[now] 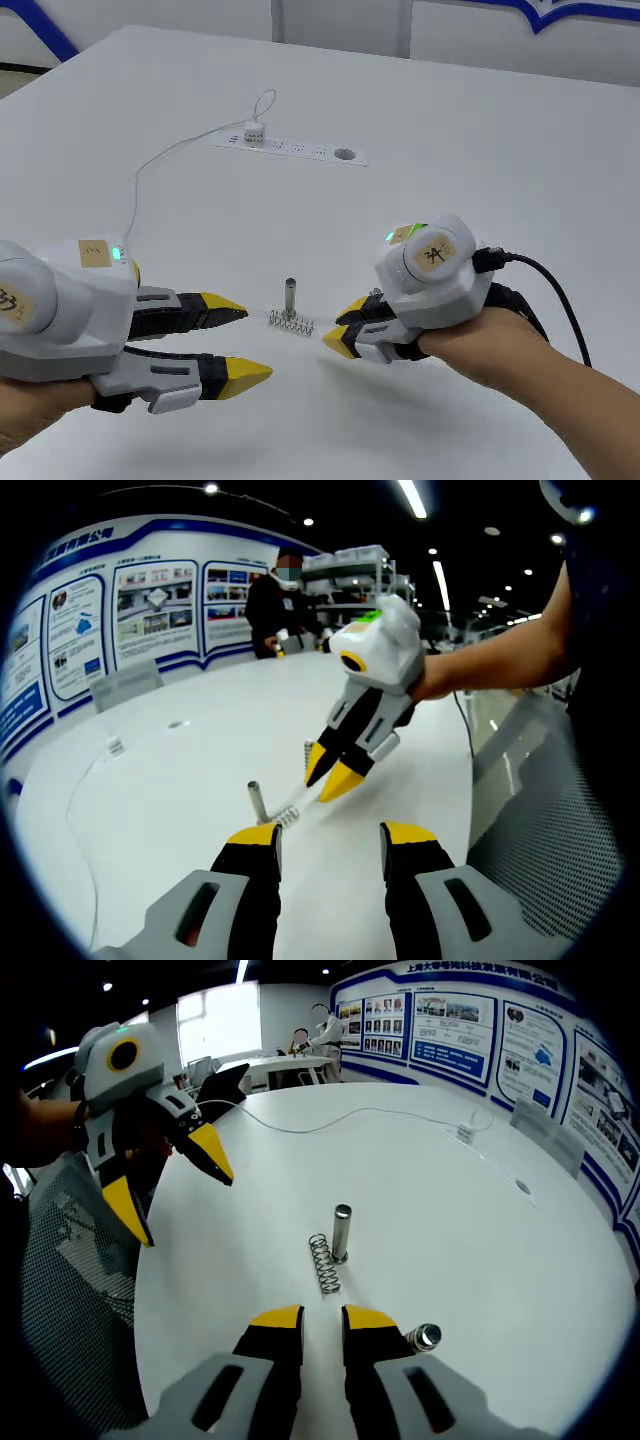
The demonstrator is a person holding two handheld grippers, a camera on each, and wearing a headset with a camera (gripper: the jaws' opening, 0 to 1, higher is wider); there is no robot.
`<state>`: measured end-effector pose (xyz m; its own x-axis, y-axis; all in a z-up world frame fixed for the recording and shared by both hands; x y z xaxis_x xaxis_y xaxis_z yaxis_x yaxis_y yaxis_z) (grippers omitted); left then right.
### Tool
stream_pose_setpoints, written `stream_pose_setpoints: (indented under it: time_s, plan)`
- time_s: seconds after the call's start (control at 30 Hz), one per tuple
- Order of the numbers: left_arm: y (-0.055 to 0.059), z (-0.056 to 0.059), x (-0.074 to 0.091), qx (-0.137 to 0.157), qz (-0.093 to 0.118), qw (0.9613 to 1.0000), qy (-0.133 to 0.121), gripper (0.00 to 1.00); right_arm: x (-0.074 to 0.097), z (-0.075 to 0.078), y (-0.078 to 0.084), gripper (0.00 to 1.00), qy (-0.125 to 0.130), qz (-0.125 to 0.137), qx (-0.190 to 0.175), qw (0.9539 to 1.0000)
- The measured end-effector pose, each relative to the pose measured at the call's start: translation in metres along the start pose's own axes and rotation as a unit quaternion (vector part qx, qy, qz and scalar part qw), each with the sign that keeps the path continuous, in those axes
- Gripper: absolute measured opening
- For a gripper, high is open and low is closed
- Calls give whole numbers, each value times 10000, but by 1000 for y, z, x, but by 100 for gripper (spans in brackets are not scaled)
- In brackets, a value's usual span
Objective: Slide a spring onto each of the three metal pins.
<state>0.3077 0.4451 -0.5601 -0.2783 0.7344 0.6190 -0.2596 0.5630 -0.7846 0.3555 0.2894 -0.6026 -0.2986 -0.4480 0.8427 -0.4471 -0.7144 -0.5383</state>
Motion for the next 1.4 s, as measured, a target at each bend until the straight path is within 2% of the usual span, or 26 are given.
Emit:
stream_pose_setpoints:
  time_s: [0.27, 0.6, 0.9, 1.4]
  plan:
    - [1, -2, 1, 14, -17, 10000, -20, 41, -11, 1, -11, 17, -1, 24, 71, 10000]
    - [2, -3, 1, 24, -32, 10000, -17, 40, -28, 7, -13, 17, -26, -91, 79, 9999]
    - [5, -5, 2, 73, -45, 10000, -35, 40, -33, 8, -17, 17, -35, -100, 135, 9999]
    - [6, -6, 2, 72, -69, 9999, -34, 39, -36, 6, -15, 12, -81, -174, 166, 9997]
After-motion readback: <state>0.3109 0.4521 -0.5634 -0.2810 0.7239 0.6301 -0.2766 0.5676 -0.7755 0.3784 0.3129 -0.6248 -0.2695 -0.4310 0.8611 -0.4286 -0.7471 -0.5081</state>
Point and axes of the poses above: the centre of the closed fingertips' face, and the gripper's own axes: x roughly backward along the fingers, z roughly to its right, y roughly out of its underside, the point moved 7 cm from there along x, roughly backward along the fingers, and after that the axes turned 13 degrees about -z, right-handed, at the moved point
